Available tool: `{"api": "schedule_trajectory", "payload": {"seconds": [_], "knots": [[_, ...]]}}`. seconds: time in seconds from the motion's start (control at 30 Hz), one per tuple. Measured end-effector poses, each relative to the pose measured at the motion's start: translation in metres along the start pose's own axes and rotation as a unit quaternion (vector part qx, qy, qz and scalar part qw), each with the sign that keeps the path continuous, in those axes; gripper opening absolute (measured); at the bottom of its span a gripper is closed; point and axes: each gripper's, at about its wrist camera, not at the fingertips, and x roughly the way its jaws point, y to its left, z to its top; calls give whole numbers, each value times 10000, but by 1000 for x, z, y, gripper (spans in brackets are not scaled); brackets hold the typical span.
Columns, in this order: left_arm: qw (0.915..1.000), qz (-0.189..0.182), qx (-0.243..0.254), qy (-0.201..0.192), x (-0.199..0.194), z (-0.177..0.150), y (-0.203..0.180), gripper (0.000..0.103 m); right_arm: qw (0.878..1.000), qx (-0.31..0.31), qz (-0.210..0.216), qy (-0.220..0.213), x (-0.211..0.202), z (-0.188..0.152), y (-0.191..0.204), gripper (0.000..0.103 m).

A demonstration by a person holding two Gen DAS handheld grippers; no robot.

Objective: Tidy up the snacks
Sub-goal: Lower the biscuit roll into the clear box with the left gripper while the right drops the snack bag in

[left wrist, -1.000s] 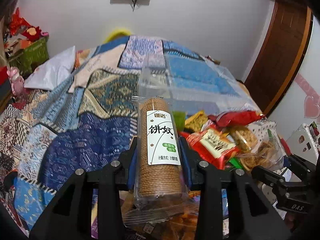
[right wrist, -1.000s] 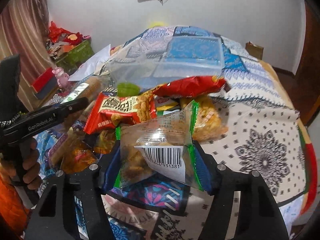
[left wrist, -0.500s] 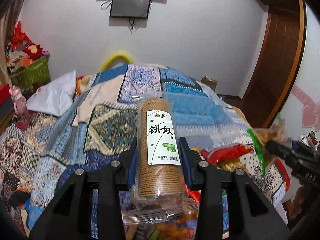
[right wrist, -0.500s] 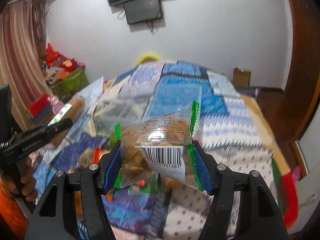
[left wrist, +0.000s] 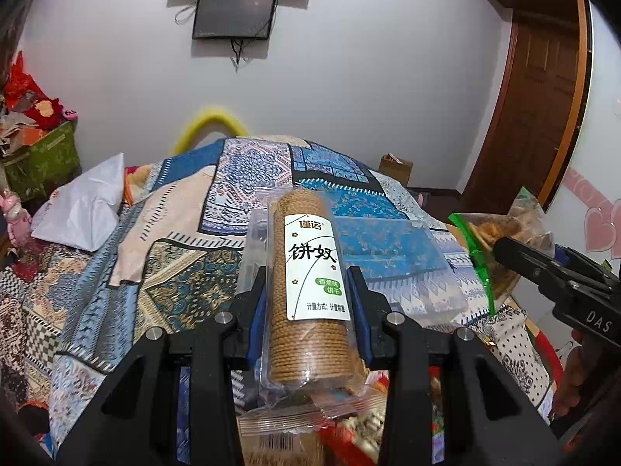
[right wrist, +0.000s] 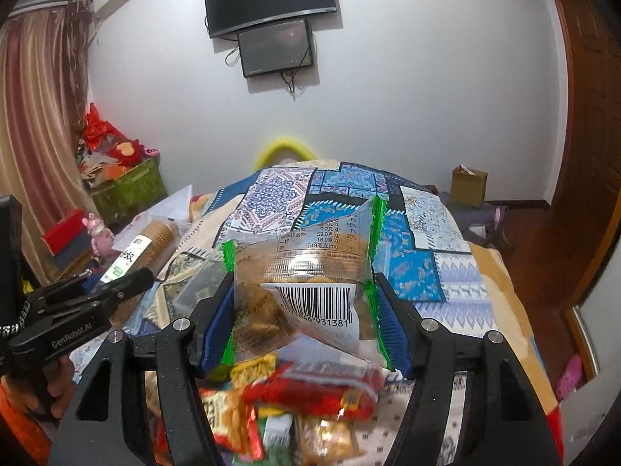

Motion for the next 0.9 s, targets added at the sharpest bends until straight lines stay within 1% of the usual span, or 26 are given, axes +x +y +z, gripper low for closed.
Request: {"api": "schedule_trajectory", "payload": {"seconds": [0.17, 0.27, 0.47, 0.53, 0.77, 0.9], "knots": [[9997, 5, 16, 231, 35, 8, 2, 37, 9995, -97, 32, 298, 30, 1, -7, 63], [9993, 31, 79, 364, 54, 11, 4, 37, 9982, -167, 110, 574, 51, 1, -12, 63], [9967, 131, 144, 787, 99, 12, 12, 37, 9926, -377, 227, 1132, 88, 2, -18, 63], [9955, 130, 148, 929, 112, 11, 14, 37, 9897, -427, 327, 1325, 99, 1, -18, 63], [9918, 120, 185, 1263, 141, 3, 18, 37, 9804, -625, 419, 1821, 123, -6, -15, 63], [9899, 144, 195, 1399, 151, -2, 18, 38, 9776, -610, 323, 1990, 130, -10, -18, 63]]}}
